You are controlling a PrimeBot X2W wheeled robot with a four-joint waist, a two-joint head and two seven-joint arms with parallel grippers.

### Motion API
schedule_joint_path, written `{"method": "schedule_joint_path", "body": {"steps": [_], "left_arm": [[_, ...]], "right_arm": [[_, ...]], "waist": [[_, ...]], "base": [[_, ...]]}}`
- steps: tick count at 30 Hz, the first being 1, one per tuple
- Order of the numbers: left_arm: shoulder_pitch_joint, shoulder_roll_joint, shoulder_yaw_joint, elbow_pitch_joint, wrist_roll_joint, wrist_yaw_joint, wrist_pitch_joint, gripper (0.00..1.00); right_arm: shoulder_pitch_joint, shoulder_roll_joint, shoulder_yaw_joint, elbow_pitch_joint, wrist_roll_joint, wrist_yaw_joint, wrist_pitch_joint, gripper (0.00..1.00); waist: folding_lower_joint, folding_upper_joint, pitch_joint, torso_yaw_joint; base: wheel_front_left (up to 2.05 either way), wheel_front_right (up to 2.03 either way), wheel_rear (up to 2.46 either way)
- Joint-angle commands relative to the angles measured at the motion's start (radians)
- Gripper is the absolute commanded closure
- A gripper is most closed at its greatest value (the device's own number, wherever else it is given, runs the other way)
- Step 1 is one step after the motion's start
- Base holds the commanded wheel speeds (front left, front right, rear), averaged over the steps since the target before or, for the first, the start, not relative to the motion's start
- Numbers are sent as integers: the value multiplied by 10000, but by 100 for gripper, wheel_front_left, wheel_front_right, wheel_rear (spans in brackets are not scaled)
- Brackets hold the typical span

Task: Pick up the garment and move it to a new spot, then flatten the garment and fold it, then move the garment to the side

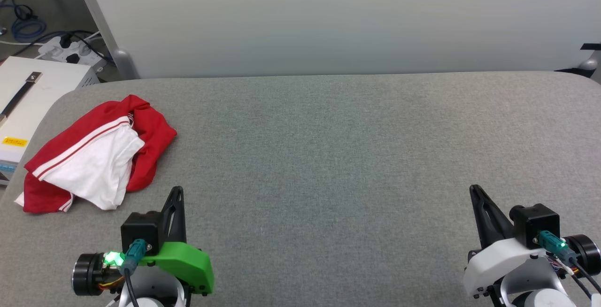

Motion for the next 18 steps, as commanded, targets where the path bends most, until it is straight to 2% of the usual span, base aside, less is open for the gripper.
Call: {"method": "schedule_joint_path", "body": {"steps": [1, 18], "left_arm": [[-181, -51, -20, -18, 95, 41, -9, 100], [-181, -51, -20, -18, 95, 41, -9, 100]], "right_arm": [[-166, -8, 9, -34, -99, -9, 30, 100], [-166, -8, 9, -34, -99, -9, 30, 100]], "waist": [[0, 0, 0, 0], [0, 0, 0, 0]], "base": [[0, 0, 0], [0, 0, 0]]}}
